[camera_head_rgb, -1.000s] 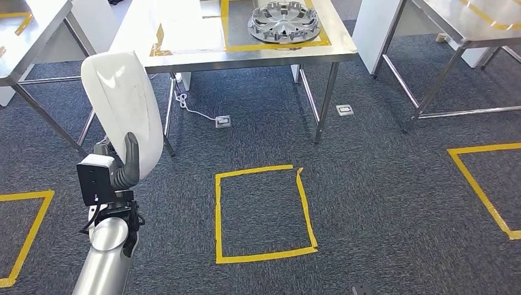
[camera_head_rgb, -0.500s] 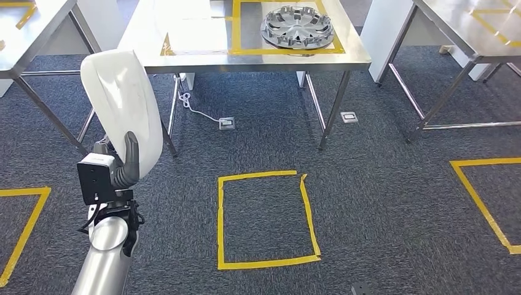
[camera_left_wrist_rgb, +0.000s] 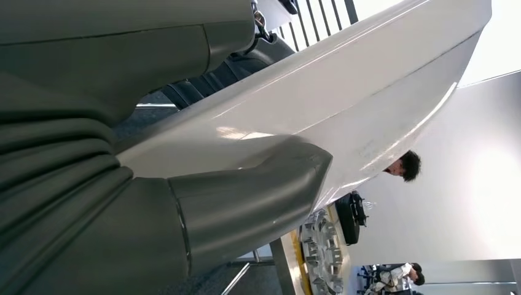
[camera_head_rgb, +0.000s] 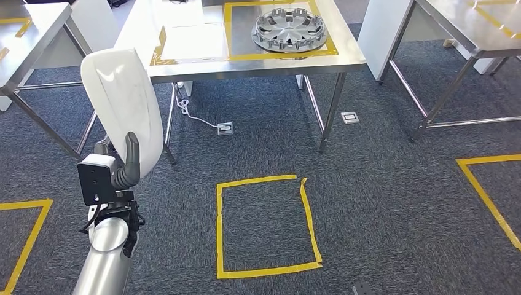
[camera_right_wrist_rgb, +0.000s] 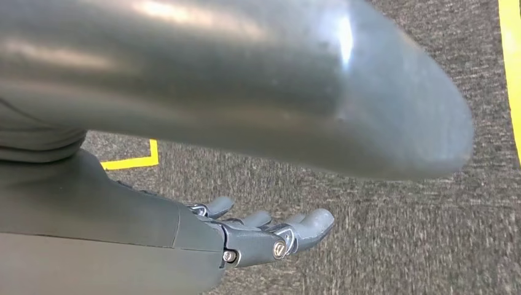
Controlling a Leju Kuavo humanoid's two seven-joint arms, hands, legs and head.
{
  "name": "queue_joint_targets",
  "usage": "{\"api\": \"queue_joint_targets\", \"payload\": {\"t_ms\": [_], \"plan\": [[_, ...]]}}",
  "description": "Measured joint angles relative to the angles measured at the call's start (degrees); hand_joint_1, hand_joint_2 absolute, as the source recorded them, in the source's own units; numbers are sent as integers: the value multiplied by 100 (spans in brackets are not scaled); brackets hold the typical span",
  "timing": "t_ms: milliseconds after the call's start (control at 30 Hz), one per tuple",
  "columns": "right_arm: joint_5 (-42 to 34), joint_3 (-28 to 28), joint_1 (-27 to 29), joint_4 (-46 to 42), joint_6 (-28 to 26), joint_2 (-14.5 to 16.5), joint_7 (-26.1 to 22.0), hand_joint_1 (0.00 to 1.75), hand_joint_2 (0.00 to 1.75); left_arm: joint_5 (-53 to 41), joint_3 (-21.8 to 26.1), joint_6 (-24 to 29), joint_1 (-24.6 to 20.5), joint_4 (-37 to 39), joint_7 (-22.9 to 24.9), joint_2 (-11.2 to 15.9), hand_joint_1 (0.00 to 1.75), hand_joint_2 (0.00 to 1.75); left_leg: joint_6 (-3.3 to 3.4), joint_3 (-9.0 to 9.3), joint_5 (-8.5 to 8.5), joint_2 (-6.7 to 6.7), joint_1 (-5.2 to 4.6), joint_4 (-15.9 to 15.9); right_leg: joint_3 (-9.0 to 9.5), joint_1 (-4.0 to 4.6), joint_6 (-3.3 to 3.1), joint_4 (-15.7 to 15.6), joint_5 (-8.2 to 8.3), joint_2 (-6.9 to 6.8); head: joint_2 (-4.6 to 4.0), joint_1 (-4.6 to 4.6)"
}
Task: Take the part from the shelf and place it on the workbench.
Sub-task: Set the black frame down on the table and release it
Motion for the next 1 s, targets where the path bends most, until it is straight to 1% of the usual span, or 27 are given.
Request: {"api": "queue_joint_targets", "payload": {"t_ms": [33,67,100,133,167,200,267,300,333,367,433,467,500,533,567,600,633,667,700,767,800,833,867,900,933,967,1000], "plan": [[3,0,0,0,6,2,7,0,0,-8,0,1,0,4,7,0,175,175,4,58,230,3,4,-236,57,-2,11,1,-40,6,0,0],[7,0,0,0,10,3,11,0,0,-19,0,1,-2,3,11,0,175,175,14,196,511,8,7,-622,119,-3,27,2,-84,11,0,-1],[10,0,-3,0,11,4,12,0,0,-31,0,2,-4,-2,16,1,175,175,27,357,706,14,-2,-1009,165,5,54,5,-132,16,0,-1],[14,0,-9,0,11,5,17,0,0,-42,0,2,-6,-13,25,0,175,175,51,495,817,17,-6,-1324,191,13,84,15,-174,18,0,-2],[18,0,-15,0,13,5,21,0,0,-53,0,2,-3,-28,39,-2,175,175,79,572,840,17,-14,-1499,198,22,115,18,-204,19,0,2],[20,0,-20,0,15,5,25,0,0,-60,2,2,1,-45,55,-3,175,175,112,599,794,11,-27,-1554,194,30,149,18,-223,17,0,9],[22,0,-27,0,22,4,27,0,0,-74,5,-3,9,-87,79,-5,175,175,188,621,761,-4,-23,-1580,211,22,213,15,-259,10,0,21],[22,0,-29,0,25,5,25,0,0,-83,7,-11,6,-108,83,-5,175,175,230,654,742,-6,-14,-1594,196,18,250,89,-309,4,0,29],[23,0,-35,0,27,7,23,0,0,-92,7,-24,2,-126,84,-7,175,175,267,695,725,-3,-1,-1613,116,12,283,271,-397,1,0,40],[24,0,-39,0,28,9,20,0,0,-100,7,-37,0,-140,84,-9,175,175,297,734,703,1,7,-1626,-45,4,310,575,-520,-2,0,52],[24,0,-37,0,29,11,20,0,0,-104,7,-60,7,-146,87,-11,175,175,325,776,653,2,5,-1628,-548,-1,343,1366,-758,-3,0,66],[24,0,-28,0,29,11,21,0,0,-104,8,-66,16,-147,91,-11,175,175,325,800,625,-3,3,-1626,-761,-2,348,1631,-770,-3,0,66],[23,0,-19,0,29,11,21,0,0,-104,8,-68,23,-147,94,-11,175,175,320,834,594,-10,2,-1624,-879,-3,345,1689,-662,-3,0,67],[22,0,-13,0,29,11,19,0,0,-104,9,-67,27,-150,96,-10,175,175,309,879,558,-17,2,-1622,-877,-2,334,1515,-443,-4,0,67],[22,0,-11,0,29,10,17,0,0,-104,9,-66,29,-154,98,-10,175,175,295,932,519,-21,3,-1620,-778,-2,317,1171,-166,-4,0,67],[22,0,-11,0,29,7,15,0,0,-104,9,-66,28,-158,96,-10,175,175,273,972,475,-23,-3,-1617,-630,4,292,771,72,-6,0,66],[22,0,-14,0,29,4,13,0,0,-104,9,-65,26,-164,96,-10,175,175,245,999,433,-27,-14,-1611,-487,15,264,423,209,-6,0,66],[21,0,-15,0,30,1,12,0,0,-104,9,-65,26,-171,95,-9,175,175,216,1012,402,-29,-23,-1610,-393,27,237,202,261,-7,0,62],[20,0,-14,0,30,-1,12,0,0,-104,9,-64,27,-175,95,-9,175,175,185,1012,381,-31,-30,-1616,-345,42,209,98,241,-6,0,59],[15,-1,-10,0,30,-3,12,0,0,-104,9,-63,31,-187,96,-7,175,175,120,1036,354,-32,-27,-1635,-317,37,153,58,205,-3,0,54],[13,-1,-7,0,29,-4,12,0,0,-104,9,-62,29,-196,96,-7,175,175,89,1030,318,-27,-25,-1588,-287,25,115,44,191,-2,0,48],[11,-2,-8,0,29,-6,11,0,0,-104,9,-62,25,-204,92,-6,175,175,61,971,239,-20,-23,-1436,-250,9,75,27,176,-3,0,39],[11,-2,-9,0,29,-8,11,0,0,-104,9,-62,24,-211,90,-5,175,175,39,838,118,-14,-17,-1162,-208,-1,40,16,154,-5,0,29],[11,-2,-10,0,29,-9,10,0,0,-104,9,-62,28,-214,87,-5,175,175,24,633,-27,-7,-14,-784,-175,1,12,15,124,-6,-1,19],[11,-2,-9,0,29,-10,10,0,0,-104,9,-62,39,-213,86,-5,175,175,10,390,-157,-5,-10,-379,-144,3,-2,15,94,-6,-1,16],[11,-3,-6,0,29,-10,10,0,0,-104,9,-62,56,-213,89,-5,175,175,1,179,-204,-4,-7,-76,-107,4,-7,16,61,-4,-1,15],[11,-3,-1,0,29,-10,10,0,0,-104,9,-62,70,-213,92,-5,175,175,-2,53,-135,-2,-7,39,-62,5,-5,16,26,1,-1,15]]}}
